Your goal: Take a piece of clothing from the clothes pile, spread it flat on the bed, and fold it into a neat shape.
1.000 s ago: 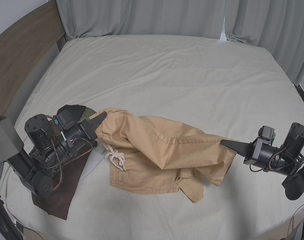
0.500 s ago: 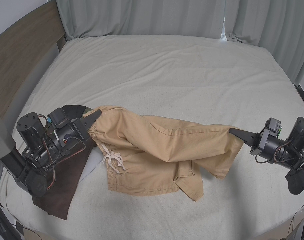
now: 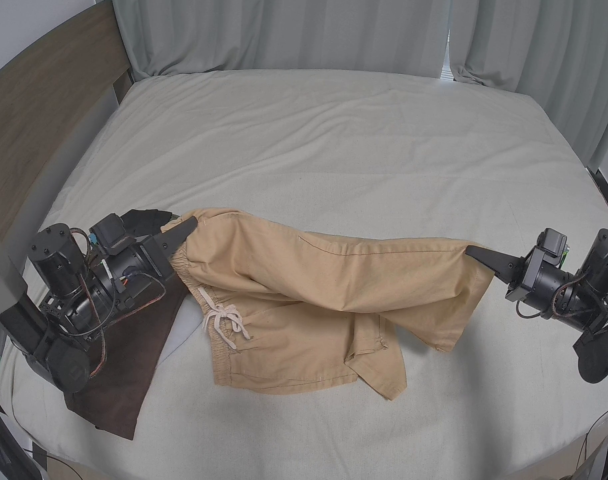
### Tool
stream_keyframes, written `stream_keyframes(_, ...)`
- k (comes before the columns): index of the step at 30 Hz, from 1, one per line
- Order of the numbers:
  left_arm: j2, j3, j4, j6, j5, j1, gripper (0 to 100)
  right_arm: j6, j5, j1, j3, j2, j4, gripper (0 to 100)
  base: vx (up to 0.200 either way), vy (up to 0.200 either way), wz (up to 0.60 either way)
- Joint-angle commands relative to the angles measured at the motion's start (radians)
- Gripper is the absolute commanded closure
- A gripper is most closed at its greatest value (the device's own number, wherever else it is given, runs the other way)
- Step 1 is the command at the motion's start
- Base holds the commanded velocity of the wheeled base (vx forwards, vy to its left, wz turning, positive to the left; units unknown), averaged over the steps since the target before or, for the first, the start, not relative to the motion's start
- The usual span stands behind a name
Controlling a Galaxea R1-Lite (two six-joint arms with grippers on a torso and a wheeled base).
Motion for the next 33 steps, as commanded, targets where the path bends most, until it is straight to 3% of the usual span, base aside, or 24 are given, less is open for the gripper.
stream_keyframes(1, 0.003, -0.003, -0.002, 0.000, -0.001, 0.001, 100, -0.001, 0.000, -0.007, -0.006, 0.000, -0.002, 100, 0.000, 0.000, 0.00)
stream_keyframes(21, 0.015, 0.008, -0.002, 0.001, -0.004, 0.001, 100, -0.009, 0.002, -0.082, -0.034, -0.002, -0.002, 100, 0.000, 0.000, 0.00)
stream_keyframes(26, 0.017, 0.008, -0.002, 0.001, -0.004, 0.013, 100, -0.058, 0.000, -0.088, -0.032, 0.001, 0.000, 100, 0.000, 0.000, 0.00)
stream_keyframes(33, 0.054, 0.010, -0.002, 0.036, -0.004, 0.028, 100, -0.061, 0.002, -0.101, -0.034, 0.006, -0.002, 100, 0.000, 0.000, 0.00)
